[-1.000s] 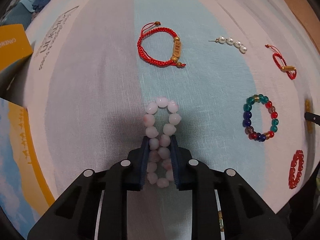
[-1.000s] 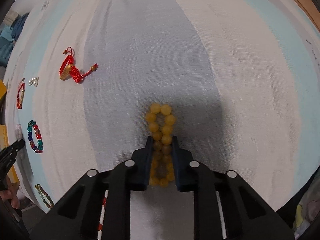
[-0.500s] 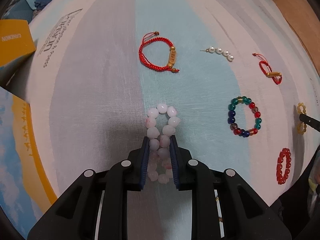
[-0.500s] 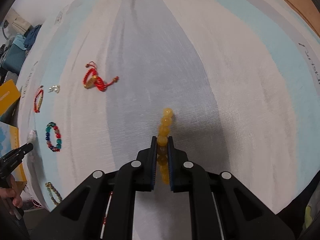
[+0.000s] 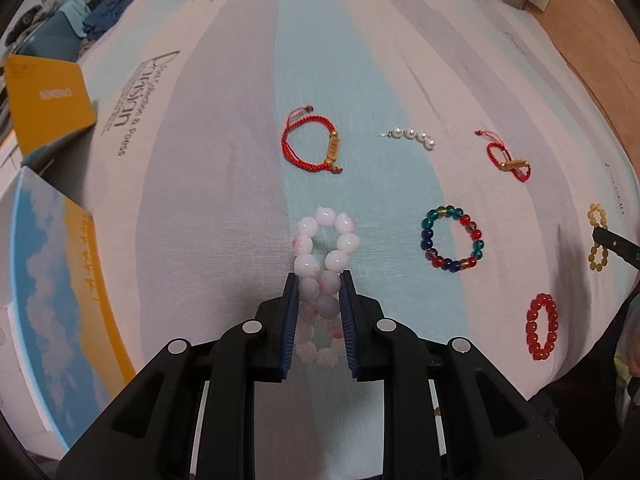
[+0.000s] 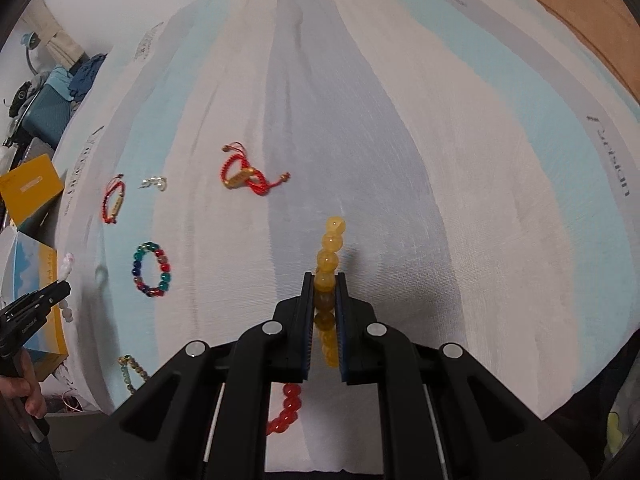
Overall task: Organize jewelry
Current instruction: 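Carry the white bracelet with the left tool while the right tool carries the yellow bracelet into the box, then open the left tool while the right tool opens, dropping both bracelets in the box, then move both tools back over the remaining bracelets on the bed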
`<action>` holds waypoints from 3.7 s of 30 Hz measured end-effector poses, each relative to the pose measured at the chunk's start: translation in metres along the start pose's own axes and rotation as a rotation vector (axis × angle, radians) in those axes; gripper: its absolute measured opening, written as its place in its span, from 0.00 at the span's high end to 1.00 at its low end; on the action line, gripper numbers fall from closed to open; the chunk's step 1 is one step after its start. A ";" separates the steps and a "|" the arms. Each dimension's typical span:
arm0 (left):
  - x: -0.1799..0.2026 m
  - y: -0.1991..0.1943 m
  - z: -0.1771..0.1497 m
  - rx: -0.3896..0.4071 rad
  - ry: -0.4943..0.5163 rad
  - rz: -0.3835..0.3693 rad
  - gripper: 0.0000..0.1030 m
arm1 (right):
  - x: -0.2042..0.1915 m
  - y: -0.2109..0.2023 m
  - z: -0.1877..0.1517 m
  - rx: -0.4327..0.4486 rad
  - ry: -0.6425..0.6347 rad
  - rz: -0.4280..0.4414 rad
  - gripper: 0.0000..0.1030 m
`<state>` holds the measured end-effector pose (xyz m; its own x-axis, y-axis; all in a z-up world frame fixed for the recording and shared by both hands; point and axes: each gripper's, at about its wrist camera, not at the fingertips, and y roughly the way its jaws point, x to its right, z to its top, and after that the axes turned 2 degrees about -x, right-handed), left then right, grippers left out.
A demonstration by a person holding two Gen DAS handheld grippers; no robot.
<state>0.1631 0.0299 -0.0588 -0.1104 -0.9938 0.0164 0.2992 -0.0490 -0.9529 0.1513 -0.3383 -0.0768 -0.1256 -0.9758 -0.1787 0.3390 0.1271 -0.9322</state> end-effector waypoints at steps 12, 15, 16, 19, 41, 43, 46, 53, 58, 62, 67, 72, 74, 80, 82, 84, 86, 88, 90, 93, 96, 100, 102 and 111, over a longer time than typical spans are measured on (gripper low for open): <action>-0.013 -0.049 -0.013 0.094 -0.031 0.030 0.81 | -0.054 -0.046 -0.005 0.073 -0.056 -0.019 0.91; -0.024 -0.063 -0.016 0.110 -0.040 0.039 0.81 | -0.079 -0.056 -0.003 0.093 -0.082 -0.003 0.91; -0.029 -0.067 -0.018 0.114 -0.044 0.044 0.81 | -0.086 -0.057 -0.002 0.095 -0.088 0.001 0.91; -0.051 -0.085 -0.023 0.132 -0.078 0.056 0.81 | -0.116 -0.066 -0.001 0.108 -0.120 0.025 0.91; -0.268 -0.183 -0.105 0.193 -0.362 0.205 0.81 | -0.430 -0.105 -0.055 0.138 -0.473 0.251 0.91; -0.289 -0.180 -0.118 0.175 -0.398 0.210 0.81 | -0.461 -0.099 -0.067 0.116 -0.514 0.265 0.91; -0.315 -0.170 -0.133 0.134 -0.440 0.217 0.81 | -0.501 -0.083 -0.082 0.063 -0.561 0.279 0.91; -0.355 -0.139 -0.152 0.036 -0.503 0.214 0.81 | -0.552 -0.035 -0.095 -0.069 -0.604 0.265 0.91; -0.372 -0.107 -0.155 -0.041 -0.532 0.195 0.81 | -0.569 0.002 -0.100 -0.155 -0.613 0.237 0.91; -0.385 -0.085 -0.157 -0.101 -0.550 0.176 0.81 | -0.579 0.028 -0.105 -0.220 -0.613 0.209 0.91; -0.390 -0.069 -0.163 -0.150 -0.550 0.168 0.81 | -0.583 0.049 -0.111 -0.261 -0.604 0.169 0.91; -0.395 -0.060 -0.165 -0.173 -0.551 0.170 0.81 | -0.591 0.059 -0.112 -0.281 -0.604 0.153 0.91; -0.395 -0.058 -0.165 -0.177 -0.548 0.177 0.80 | -0.592 0.061 -0.113 -0.281 -0.606 0.152 0.91; -0.395 -0.055 -0.165 -0.174 -0.551 0.183 0.77 | -0.596 0.063 -0.119 -0.278 -0.623 0.141 0.89; -0.393 -0.057 -0.165 -0.166 -0.553 0.192 0.74 | -0.598 0.061 -0.120 -0.273 -0.628 0.145 0.85; -0.393 -0.059 -0.164 -0.158 -0.557 0.200 0.68 | -0.597 0.056 -0.119 -0.256 -0.630 0.147 0.65; -0.390 -0.064 -0.164 -0.143 -0.555 0.211 0.52 | -0.596 0.049 -0.120 -0.232 -0.631 0.153 0.59; -0.387 -0.073 -0.164 -0.119 -0.548 0.231 0.45 | -0.596 0.041 -0.119 -0.214 -0.635 0.168 0.55; -0.383 -0.081 -0.164 -0.097 -0.547 0.239 0.36 | -0.594 0.031 -0.118 -0.190 -0.639 0.201 0.41; -0.378 -0.096 -0.164 -0.051 -0.539 0.259 0.26 | -0.589 0.015 -0.110 -0.141 -0.645 0.212 0.33; -0.373 -0.111 -0.160 -0.008 -0.541 0.257 0.19 | -0.582 0.001 -0.109 -0.108 -0.639 0.228 0.28; -0.375 -0.124 -0.151 0.035 -0.538 0.264 0.10 | -0.570 -0.019 -0.101 -0.065 -0.634 0.233 0.22; -0.369 -0.130 -0.150 0.054 -0.533 0.258 0.07 | -0.564 -0.028 -0.100 -0.044 -0.628 0.236 0.18; -0.321 -0.151 -0.147 0.118 -0.481 0.241 0.06 | -0.518 -0.072 -0.095 0.066 -0.595 0.223 0.09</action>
<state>0.0138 0.3715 0.0354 0.4116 -0.9107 -0.0357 0.3695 0.2026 -0.9069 0.1037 0.1748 0.0530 0.4870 -0.8616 -0.1430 0.3565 0.3456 -0.8680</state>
